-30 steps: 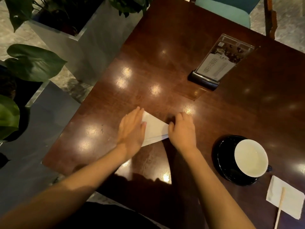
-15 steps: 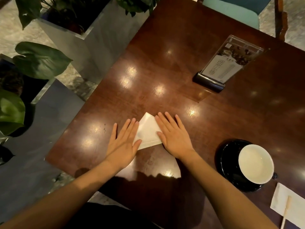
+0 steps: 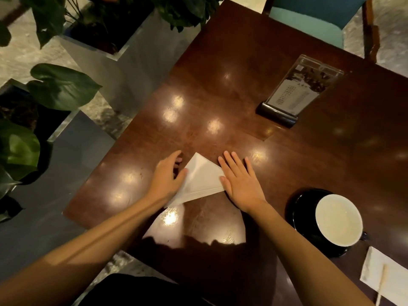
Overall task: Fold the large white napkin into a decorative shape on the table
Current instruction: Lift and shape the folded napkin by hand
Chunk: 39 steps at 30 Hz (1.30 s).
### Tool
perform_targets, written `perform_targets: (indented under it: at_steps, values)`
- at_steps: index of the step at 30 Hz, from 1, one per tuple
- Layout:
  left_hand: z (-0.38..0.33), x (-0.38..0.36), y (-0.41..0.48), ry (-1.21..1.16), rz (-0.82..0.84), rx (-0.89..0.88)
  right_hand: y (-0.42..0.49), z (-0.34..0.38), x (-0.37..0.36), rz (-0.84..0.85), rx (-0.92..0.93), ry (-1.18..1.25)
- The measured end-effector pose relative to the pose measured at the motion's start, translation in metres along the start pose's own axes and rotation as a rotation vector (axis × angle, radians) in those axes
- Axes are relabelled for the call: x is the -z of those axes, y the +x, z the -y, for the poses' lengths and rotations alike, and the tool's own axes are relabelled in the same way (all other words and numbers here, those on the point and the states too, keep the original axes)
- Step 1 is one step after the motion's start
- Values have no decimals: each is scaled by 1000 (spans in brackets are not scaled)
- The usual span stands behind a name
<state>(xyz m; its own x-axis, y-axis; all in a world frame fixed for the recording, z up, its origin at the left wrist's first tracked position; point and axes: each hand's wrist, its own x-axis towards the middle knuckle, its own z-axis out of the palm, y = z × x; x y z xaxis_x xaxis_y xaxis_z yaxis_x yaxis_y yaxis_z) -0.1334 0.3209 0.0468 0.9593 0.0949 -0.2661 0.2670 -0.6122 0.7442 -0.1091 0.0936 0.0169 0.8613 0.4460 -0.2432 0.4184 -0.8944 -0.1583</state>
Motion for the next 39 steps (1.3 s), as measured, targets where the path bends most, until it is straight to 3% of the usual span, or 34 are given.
perform_targets:
  at_steps: [6, 10, 15, 18, 23, 28, 32, 37, 39]
  values:
    - [-46, -3, 41, -149, 371, 261, -3, -3, 4, 16, -7, -6]
    - [-61, 0, 36, -37, 408, -71, -13, -6, 16, -62, -1, 129]
    - [-79, -4, 31, -36, 377, -355, -29, -8, 49, -44, -75, 738]
    - [-85, -7, 33, -116, 396, -361, -37, -15, 62, -18, -149, 855]
    - [-86, 1, 44, 108, 600, -301, -55, -27, 71, -101, -256, 935]
    - [-78, 9, 52, 33, 774, -201, -80, -29, 61, -94, -354, 1023]
    - [-72, 8, 66, 12, 735, -119, -91, -18, 54, -126, -418, 1011]
    - [-63, -3, 75, -82, 448, -101, -103, -15, 47, -228, -518, 962]
    - [-67, -11, 73, -127, 412, -157, -105, -15, 47, -219, -483, 934]
